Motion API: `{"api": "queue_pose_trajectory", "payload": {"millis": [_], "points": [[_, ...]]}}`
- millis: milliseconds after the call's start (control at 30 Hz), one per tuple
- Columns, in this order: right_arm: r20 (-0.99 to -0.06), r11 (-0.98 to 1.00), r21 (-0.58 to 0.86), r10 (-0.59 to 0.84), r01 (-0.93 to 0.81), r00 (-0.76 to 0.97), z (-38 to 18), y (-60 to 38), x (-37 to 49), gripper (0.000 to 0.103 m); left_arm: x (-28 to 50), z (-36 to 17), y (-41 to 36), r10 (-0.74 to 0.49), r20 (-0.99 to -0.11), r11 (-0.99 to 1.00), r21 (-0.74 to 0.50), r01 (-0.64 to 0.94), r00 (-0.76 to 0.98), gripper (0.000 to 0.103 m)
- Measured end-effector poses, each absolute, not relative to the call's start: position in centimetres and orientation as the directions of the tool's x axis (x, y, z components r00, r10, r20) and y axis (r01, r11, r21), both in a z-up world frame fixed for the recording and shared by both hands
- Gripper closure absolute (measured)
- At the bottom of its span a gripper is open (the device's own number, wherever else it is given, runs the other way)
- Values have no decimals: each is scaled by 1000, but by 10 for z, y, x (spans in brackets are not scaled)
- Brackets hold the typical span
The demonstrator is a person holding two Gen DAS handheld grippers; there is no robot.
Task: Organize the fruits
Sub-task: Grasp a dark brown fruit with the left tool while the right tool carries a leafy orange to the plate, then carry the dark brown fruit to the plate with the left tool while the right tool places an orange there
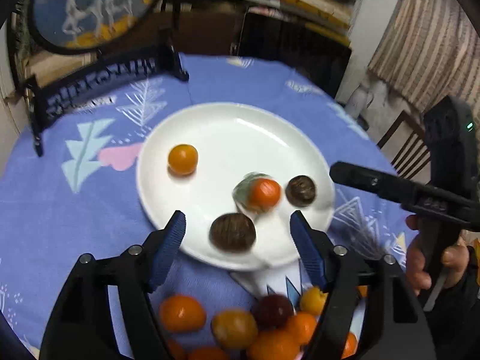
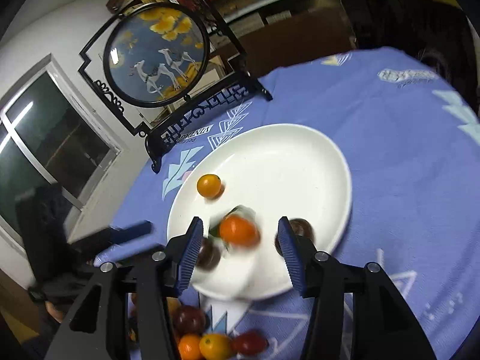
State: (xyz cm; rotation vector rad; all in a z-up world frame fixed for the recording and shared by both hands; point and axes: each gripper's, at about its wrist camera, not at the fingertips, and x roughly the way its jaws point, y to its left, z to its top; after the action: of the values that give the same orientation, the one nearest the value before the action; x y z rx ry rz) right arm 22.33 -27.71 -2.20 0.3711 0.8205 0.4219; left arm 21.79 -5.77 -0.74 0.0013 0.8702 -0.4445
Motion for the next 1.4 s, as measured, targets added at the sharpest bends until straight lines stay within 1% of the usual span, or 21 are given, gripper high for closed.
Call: {"api": "queue_pose_trajectory", "payload": {"millis": [100, 167, 367, 467, 600, 633, 667, 700, 733, 800, 900, 1033, 1133, 1300, 1400], "points": [[-615, 866, 442, 482, -234, 623, -19, -279, 194, 49, 178, 2, -43, -392, -706, 897, -152, 415, 589, 33], [-618, 882, 411, 457, -233, 640, -21, -283, 170, 44, 147, 2, -37, -388, -695, 889, -111, 444, 605, 33], [-652, 902, 386, 415, -194, 635, -43, -292, 123, 44, 75, -20, -35, -353, -701, 871, -5, 491, 620, 33], [-665, 902, 392, 414, -182, 622, -52, -293, 110, 44, 65, -31, -36, -321, -702, 881, 25, 473, 636, 33], [-668, 902, 387, 416, -189, 617, -52, -289, 95, 44, 73, -52, -40, -280, -712, 902, 34, 430, 644, 33], [-668, 905, 378, 412, -194, 619, -51, -289, 90, 44, 74, -56, -41, -275, -715, 905, 35, 425, 643, 36], [-670, 910, 367, 404, -195, 622, -51, -289, 87, 44, 73, -59, -42, -262, -702, 909, 51, 414, 662, 36], [-675, 917, 350, 389, -192, 627, -51, -290, 83, 44, 72, -60, -43, -251, -691, 912, 67, 406, 678, 45], [-678, 920, 343, 383, -191, 627, -52, -291, 81, 44, 72, -59, -44, -255, -686, 911, 66, 407, 682, 51], [-688, 923, 334, 376, -189, 620, -56, -294, 78, 44, 68, -52, -42, -328, -678, 897, -6, 442, 657, 63], [-710, 934, 297, 356, -201, 607, -63, -294, 74, 44, 59, -45, -41, -338, -651, 897, -3, 442, 680, 63], [-747, 956, 202, 290, -212, 598, -72, -283, 75, 44, 49, -35, -32, -364, -628, 896, -34, 444, 687, 63], [-765, 970, 114, 225, -217, 604, -76, -273, 79, 52, 45, -33, -28, -369, -630, 896, -46, 442, 683, 63], [-774, 963, 67, 215, -262, 596, -79, -258, 92, 53, 45, -38, -22, -366, -644, 903, -71, 423, 672, 63], [-794, 956, 100, 243, -275, 558, -85, -254, 104, 53, 47, -41, -21, -369, -649, 904, -86, 418, 665, 63]]}}
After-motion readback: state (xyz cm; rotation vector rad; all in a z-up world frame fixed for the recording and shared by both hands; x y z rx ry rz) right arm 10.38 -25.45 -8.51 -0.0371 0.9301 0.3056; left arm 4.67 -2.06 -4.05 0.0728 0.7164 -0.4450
